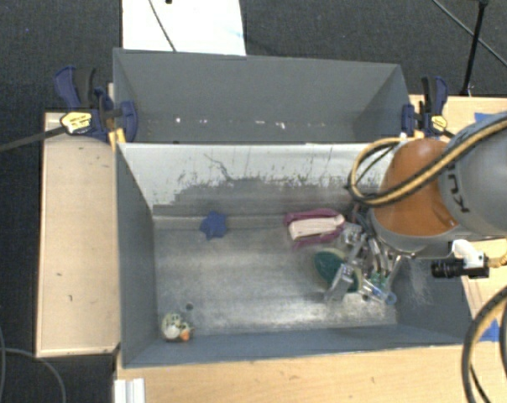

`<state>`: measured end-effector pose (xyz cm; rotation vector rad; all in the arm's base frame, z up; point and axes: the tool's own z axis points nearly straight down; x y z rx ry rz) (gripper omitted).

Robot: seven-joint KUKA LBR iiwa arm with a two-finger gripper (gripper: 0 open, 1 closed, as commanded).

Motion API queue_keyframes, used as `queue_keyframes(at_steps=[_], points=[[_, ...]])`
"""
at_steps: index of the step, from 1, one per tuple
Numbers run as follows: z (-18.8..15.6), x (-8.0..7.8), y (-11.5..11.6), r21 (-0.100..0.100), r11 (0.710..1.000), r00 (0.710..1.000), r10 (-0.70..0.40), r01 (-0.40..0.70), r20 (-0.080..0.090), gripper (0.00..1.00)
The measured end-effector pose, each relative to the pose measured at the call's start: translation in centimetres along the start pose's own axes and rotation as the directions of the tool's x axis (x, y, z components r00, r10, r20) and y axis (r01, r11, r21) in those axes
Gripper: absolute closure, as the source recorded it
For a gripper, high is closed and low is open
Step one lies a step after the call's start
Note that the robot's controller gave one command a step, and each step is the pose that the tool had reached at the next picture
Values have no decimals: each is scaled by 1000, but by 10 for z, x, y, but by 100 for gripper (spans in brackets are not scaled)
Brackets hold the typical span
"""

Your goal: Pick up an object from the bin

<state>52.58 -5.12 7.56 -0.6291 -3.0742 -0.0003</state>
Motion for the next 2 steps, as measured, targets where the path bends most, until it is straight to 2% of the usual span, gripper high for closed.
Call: queue_keyframes(at_steps=[1,2], points=[[-1,0,0,0,1000,1000,-5,5,1,100],[-131,-2,-9,-4,1000,1000,27,-27,13,100]])
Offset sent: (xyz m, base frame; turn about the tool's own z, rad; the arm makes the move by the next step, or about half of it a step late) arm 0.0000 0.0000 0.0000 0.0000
